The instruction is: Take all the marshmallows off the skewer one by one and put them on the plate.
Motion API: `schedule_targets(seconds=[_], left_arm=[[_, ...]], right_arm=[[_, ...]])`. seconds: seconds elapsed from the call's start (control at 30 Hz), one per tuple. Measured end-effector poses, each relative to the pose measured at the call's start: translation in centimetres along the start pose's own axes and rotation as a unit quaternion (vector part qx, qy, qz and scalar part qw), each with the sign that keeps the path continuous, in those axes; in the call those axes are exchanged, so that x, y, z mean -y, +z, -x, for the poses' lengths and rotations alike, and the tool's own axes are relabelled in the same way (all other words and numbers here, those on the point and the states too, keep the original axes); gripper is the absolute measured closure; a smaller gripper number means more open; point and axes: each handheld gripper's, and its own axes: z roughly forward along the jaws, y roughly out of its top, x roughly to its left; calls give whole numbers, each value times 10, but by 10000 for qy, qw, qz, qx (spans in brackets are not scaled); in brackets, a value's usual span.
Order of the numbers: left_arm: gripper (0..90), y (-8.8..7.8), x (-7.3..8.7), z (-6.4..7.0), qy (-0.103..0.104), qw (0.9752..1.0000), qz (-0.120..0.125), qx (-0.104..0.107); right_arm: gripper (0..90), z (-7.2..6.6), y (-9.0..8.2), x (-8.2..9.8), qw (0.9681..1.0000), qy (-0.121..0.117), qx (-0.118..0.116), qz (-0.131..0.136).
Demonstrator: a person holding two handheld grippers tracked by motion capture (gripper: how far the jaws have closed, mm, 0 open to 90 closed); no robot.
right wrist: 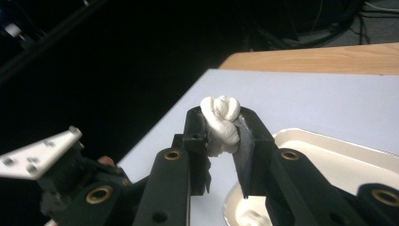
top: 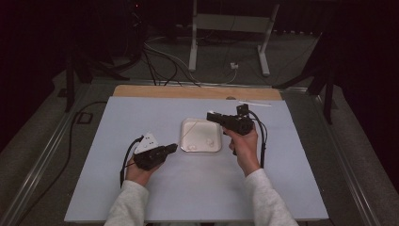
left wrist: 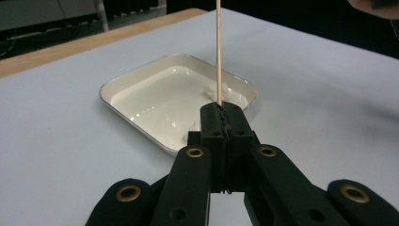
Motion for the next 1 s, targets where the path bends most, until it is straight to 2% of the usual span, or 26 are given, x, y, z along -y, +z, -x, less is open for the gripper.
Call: schedule_targets(seconds=[0.17,0.5,0.83,1.0], left_arm=[[900,0,-3,2,-17,10000,41,-64],[900,-3,-5,-1,-208,9996,102,-178],[900,-2,-6,0,-263,9994,68,-229],[900,-2,-7,-1,-290,9993,74,-234]], right_arm=[[754,1,5,5,9998,-96,70,-163],[740,6,17,19,9978,-259,349,-492],[729,13,28,36,9937,-392,630,-838],[725,13,36,44,9899,-530,777,-1057]])
